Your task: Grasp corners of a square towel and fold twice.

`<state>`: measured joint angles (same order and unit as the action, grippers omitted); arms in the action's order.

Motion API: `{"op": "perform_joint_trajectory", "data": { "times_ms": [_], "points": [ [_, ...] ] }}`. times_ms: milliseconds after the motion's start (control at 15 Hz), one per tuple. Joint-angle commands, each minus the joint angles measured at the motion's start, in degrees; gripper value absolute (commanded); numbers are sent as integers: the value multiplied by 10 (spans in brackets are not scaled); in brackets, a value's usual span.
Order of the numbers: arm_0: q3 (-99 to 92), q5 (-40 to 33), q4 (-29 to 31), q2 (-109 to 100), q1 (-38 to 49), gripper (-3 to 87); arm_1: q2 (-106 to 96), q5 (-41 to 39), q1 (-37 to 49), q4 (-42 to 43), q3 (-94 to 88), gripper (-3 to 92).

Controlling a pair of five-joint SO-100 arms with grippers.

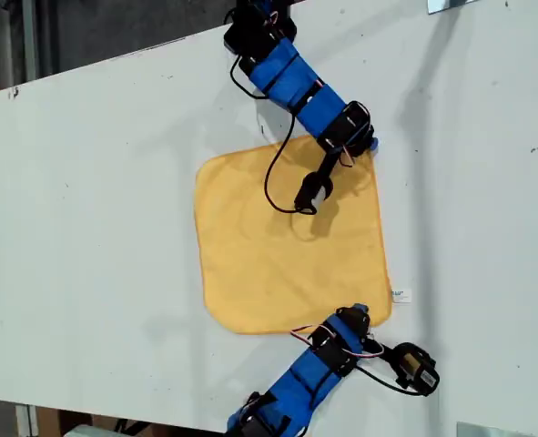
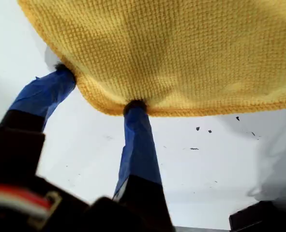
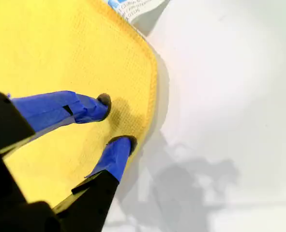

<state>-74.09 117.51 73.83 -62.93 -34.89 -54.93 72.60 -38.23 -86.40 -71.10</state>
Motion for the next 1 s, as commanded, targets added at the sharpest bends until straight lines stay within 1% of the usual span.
{"op": "perform_joint_trajectory", "data": {
  "times_ms": [0, 133, 267, 333, 400, 467, 533, 600, 667, 800, 867, 933],
  "points": [
    [13, 13, -40, -11, -11, 126, -4, 2, -1, 19, 13, 259],
    [11, 53, -33, -11, -23, 124, -3, 3, -3, 19, 13, 258],
    [48, 80, 32, -11, -40, 124, -1, 3, -4, 19, 13, 256],
    [46, 94, 36, -9, -48, 126, 0, 2, -4, 25, 12, 238],
    [29, 111, 20, 2, -55, 129, 2, 3, -4, 31, 12, 155],
    [3, 123, -20, 12, -63, 131, 2, 4, -4, 36, 11, 15],
    [-23, 135, -57, 18, -69, 131, 2, 5, -4, 37, 10, 0],
    [-39, 137, -79, 19, -71, 134, 2, 6, -6, 37, 10, 0],
    [-40, 135, -85, 20, -69, 135, 2, 7, -7, 37, 10, 0],
    [-38, 109, -86, 18, -56, 135, 1, 7, -4, 34, 10, 0],
    [-32, 99, -71, 12, -49, 97, 1, 5, -3, 34, 10, 0],
    [-18, 90, -55, 11, -42, -16, 1, 4, -1, 33, 10, 0]
  ]
}}
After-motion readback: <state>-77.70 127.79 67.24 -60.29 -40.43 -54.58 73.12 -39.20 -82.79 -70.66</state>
